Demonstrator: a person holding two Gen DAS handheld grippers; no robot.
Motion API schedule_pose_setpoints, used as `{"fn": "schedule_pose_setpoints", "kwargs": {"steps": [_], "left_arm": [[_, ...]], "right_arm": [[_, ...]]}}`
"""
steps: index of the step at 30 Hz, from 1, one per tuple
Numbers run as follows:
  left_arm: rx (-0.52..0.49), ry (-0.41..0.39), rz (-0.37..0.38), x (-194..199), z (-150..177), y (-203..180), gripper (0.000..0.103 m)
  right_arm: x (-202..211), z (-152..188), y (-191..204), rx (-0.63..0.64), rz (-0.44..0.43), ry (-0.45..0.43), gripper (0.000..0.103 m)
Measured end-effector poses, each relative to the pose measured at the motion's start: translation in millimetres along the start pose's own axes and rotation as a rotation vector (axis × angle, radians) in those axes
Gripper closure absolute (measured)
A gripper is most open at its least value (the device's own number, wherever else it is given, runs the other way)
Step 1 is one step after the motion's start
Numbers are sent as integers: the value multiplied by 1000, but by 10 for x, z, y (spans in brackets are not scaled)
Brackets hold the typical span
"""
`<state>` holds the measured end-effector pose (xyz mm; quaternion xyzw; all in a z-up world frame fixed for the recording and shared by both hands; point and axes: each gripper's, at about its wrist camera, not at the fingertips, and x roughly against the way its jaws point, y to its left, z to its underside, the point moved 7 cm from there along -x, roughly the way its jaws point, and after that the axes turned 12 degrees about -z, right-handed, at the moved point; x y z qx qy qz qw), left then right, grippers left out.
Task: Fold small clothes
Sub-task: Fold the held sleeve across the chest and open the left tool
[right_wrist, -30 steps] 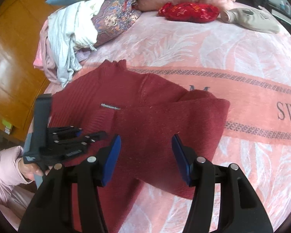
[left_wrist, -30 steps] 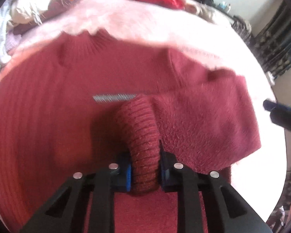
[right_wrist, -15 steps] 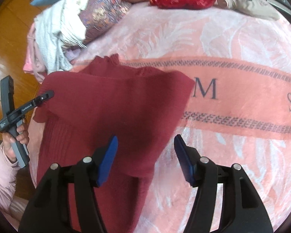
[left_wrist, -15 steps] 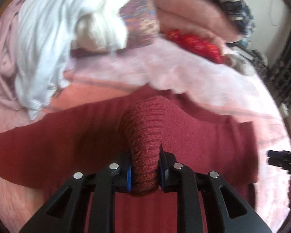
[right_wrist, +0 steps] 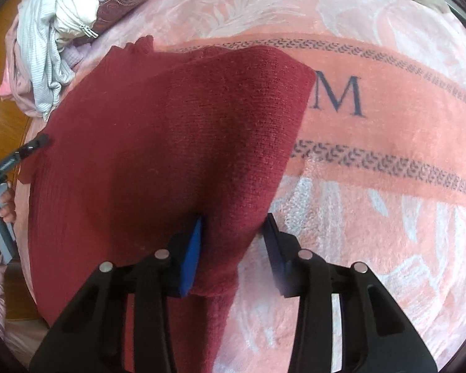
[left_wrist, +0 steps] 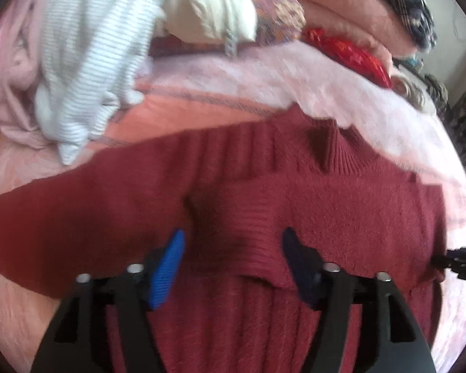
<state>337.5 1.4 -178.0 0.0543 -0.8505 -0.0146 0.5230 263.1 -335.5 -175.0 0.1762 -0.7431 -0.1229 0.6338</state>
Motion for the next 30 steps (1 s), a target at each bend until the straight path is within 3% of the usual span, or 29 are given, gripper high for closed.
{"fn": "schedule_pose_setpoints", "kwargs": {"steps": [4,10,13,16,19,21,24,28,30], "left_arm": [[80,24,11,182,1,336,24],[211,183,136,106,318,350,25],[258,241,197,-29,400,207,26],[301,242,195,-177,350,137,31],[331,242,207,-287,246,87,48],[316,229,202,-347,178,54,75],[292,156,187,-293,84,35,88],[94,-100,147,194,-9,-118,89],[29,-123,101,224,75,-138,83]], "right_arm": [[244,-44,97,73,65,-68,54],[328,-194,435,37,-111,-119,51],[167,-184,562,61,-113,-88,51],[26,-167,610,81,-86,-59,51],[-67,-165,562,74,-68,-45,51],[-99,-133,496,67,-56,-37,51],[-153,-89,423,51,-64,-27,51],[-176,-44,409,73,-52,-25,51],[-194,-42,412,76,-46,-22,51]]}}
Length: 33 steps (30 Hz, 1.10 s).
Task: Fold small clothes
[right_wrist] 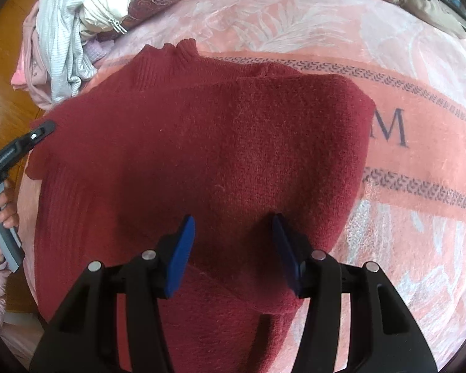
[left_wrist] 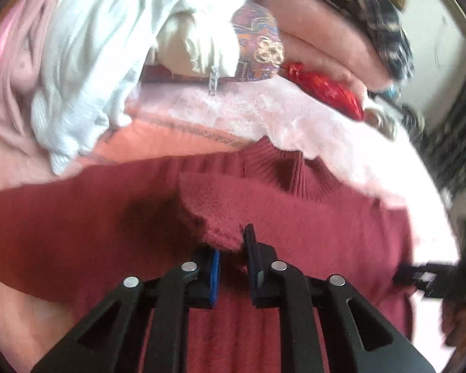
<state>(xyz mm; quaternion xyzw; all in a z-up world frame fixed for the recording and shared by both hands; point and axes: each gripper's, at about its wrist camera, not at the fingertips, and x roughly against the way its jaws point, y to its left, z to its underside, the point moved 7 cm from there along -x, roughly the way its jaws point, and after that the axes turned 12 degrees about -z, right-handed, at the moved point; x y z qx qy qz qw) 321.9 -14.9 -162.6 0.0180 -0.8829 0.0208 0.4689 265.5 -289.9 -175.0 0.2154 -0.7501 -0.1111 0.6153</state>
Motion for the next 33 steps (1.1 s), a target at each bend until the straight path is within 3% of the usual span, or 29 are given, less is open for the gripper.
{"fn": "schedule_pose_setpoints", "kwargs": {"steps": [1,3,6,10,14,17,21,25,26,29,30,33], "left_arm": [[-14,29,-12,-72,62,22,81],[-32,111,-80,-279,206,143,54],[42,187,-93,-421,318,391,42],[99,132,-86,-208,137,510,38],[76,42,-47,11,-65,320,31],[19,70,-46,-143,-20,130,31],[-3,205,-86,-627,238,112,30],[-41,175,-83,-554,221,135,31],[-30,168,-80,-482,197,177,30],[-14,162,-57,-267,151,394,12],[-9,156,-61,-216,137,490,12],[60,146,-121,-128,77,1058,5]], "right_arm": [[-5,2,1,0,2,1,50],[-5,6,4,-5,4,2,50],[24,13,40,1,3,2,48],[108,-71,216,4,-62,-21,47],[80,-149,314,-4,-98,-33,47],[-84,-115,260,-27,-90,1,47],[-246,-68,155,-58,-89,8,48],[-172,-126,266,-45,-72,-1,47],[-150,-140,338,-42,-78,-4,47],[-116,-180,527,-43,-98,-20,39],[-116,-198,610,-41,-95,-25,39],[-132,-234,789,-42,-101,-40,34]]}}
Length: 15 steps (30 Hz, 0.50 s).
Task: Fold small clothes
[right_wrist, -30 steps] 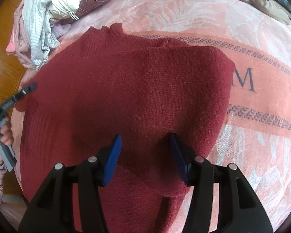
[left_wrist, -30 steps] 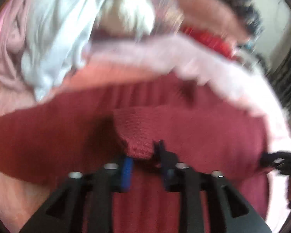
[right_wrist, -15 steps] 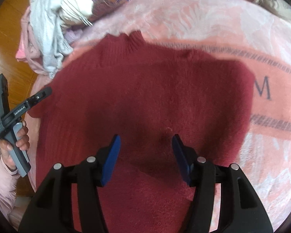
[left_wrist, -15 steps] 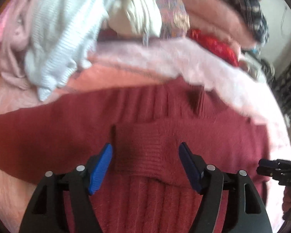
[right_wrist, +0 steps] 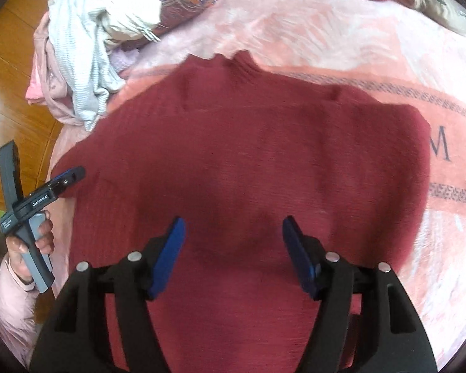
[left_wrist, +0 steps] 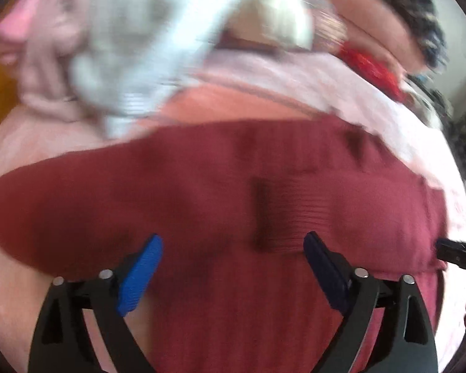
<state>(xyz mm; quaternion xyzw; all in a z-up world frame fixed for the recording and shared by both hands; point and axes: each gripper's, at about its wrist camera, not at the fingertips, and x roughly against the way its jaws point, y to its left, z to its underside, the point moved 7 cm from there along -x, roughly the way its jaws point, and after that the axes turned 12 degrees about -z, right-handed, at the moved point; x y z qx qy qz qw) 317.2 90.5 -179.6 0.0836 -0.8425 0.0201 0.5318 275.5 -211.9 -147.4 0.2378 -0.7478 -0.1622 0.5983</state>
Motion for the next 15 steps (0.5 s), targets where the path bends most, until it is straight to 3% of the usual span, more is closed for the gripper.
{"fn": "schedule_pose_setpoints", "kwargs": {"steps": [2,7,12,15], "left_arm": [[90,20,-64,-76,-47,531,5],[240,58,-234,-303,-46,1769,5],[408,76,-242,-429,-61,2605,5],[445,73,-229,-454,-64,2909,5]], "right_arm": [[-45,-16,91,14,3,5,27],[-241,-76,239,38,16,21,25],[-505,-146,410,26,-20,48,25],[-666,-156,582,50,-36,65,25]]}}
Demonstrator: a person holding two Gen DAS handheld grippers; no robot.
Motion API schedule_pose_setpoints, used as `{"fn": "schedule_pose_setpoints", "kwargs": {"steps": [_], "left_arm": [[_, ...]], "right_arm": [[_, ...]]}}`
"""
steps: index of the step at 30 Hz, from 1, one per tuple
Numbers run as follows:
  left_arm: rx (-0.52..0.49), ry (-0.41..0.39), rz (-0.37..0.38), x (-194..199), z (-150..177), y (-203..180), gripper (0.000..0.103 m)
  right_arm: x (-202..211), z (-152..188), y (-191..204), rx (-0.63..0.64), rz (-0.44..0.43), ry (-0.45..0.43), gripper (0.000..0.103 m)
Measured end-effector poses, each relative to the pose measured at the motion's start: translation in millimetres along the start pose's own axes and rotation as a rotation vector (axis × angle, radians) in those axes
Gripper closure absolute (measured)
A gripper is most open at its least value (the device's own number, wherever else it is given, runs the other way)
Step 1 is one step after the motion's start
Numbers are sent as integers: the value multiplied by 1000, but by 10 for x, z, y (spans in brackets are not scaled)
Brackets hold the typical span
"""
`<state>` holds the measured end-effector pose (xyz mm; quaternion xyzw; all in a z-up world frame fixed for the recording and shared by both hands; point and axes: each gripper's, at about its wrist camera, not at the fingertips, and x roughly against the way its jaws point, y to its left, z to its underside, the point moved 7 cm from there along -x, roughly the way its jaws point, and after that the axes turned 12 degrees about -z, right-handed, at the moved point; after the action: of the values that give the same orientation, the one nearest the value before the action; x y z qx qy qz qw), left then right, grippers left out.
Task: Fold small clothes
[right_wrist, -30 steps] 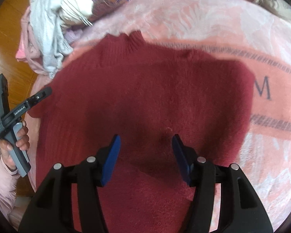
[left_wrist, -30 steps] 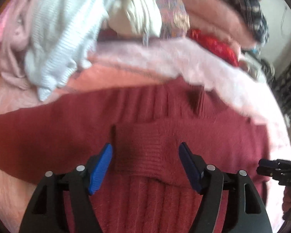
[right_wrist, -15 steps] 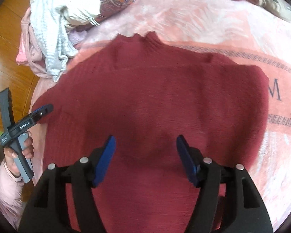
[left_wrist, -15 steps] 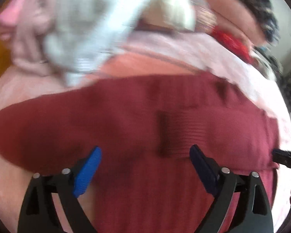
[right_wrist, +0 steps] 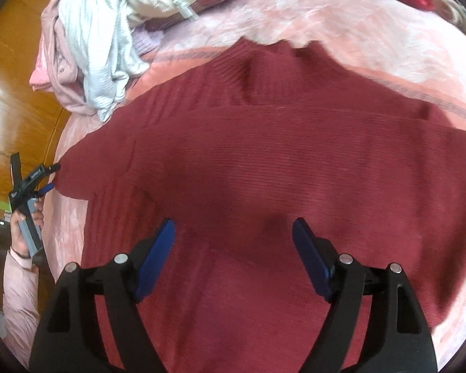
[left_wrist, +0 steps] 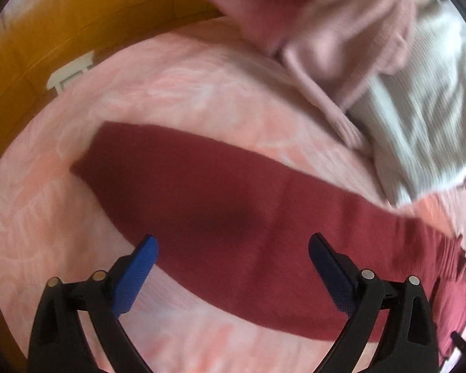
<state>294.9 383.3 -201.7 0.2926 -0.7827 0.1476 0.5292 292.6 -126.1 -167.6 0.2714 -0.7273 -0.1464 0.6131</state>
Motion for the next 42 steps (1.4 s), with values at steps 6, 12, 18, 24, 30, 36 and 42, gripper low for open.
{"fn": "schedule_pose_setpoints", "kwargs": {"steps": [6,12,18,24,30,36,42], "left_arm": [[47,-43,-48,-139,-315,518,5],[97,26,-3,-475,-381,743,6],[105,62,35,-621,-279,660,38],[97,0,69,-417,-338,564,89],[69,-55,120,-163,-303,344,93],[-13,-133,277,392,-180,-153,93],[-214,-161,379,813,223,-1018,93]], "right_arm": [[-316,15,319,65,-28,45,25],[-475,69,438,147,31,66,19],[-489,37,415,141,14,57,19],[-489,13,502,164,-11,60,24],[-507,-42,539,145,-7,51,27],[-521,-26,525,149,0,53,27],[-459,-25,488,165,31,46,28]]}}
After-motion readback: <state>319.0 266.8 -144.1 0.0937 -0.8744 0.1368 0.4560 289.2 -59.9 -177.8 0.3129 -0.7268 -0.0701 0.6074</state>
